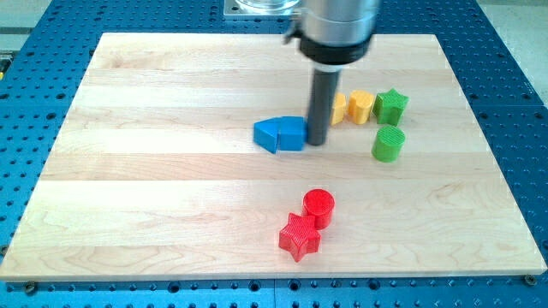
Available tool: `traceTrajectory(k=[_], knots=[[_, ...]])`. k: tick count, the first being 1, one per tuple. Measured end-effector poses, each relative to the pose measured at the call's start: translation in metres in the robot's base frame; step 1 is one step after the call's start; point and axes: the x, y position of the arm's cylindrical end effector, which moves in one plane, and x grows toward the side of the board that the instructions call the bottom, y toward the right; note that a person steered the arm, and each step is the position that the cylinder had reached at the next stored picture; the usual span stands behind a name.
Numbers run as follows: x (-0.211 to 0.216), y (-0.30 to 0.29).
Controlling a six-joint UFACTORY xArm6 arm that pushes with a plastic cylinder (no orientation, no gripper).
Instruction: Place the blue blocks at the middle of the board
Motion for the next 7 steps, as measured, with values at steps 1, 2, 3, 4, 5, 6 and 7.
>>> traceTrajectory(k=[1, 2, 3, 4, 5, 6, 7], knots=[[0.019, -0.02], [0.041, -0.034], [0.025, -0.078], [0.027, -0.086], [0.067, -0.098], [0.033, -0.082], [0.02, -0.08]])
